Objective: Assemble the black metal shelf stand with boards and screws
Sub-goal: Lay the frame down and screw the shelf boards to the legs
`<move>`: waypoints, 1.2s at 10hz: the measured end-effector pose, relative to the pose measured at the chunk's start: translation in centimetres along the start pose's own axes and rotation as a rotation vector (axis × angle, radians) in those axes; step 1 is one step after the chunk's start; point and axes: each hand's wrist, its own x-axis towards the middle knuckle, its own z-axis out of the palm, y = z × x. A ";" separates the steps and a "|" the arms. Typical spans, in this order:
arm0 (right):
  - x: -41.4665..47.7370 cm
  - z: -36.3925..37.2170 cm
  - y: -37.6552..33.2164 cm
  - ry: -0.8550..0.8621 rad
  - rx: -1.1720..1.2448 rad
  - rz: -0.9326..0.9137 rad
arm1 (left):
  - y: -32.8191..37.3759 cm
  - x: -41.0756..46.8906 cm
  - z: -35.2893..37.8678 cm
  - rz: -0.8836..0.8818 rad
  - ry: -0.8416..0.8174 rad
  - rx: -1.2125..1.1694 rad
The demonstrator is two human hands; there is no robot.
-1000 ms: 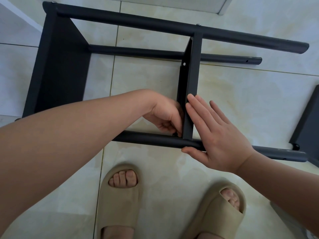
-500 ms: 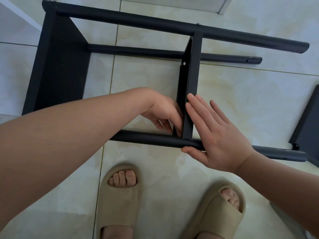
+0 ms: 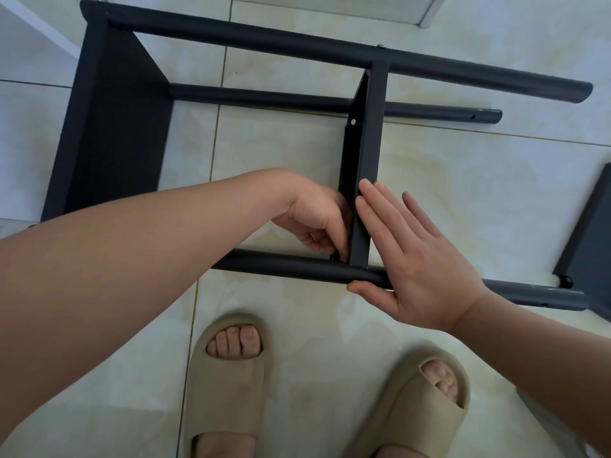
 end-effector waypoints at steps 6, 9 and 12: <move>0.0 0.0 0.0 0.006 0.007 -0.002 | 0.1 0.2 0.0 -0.014 0.014 -0.003; 0.0 -0.1 0.0 0.005 0.002 0.002 | 0.1 -0.4 -0.3 -0.044 -0.009 -0.005; 0.0 0.0 0.0 -0.001 0.000 0.003 | 0.1 0.2 0.1 -0.027 -0.003 -0.019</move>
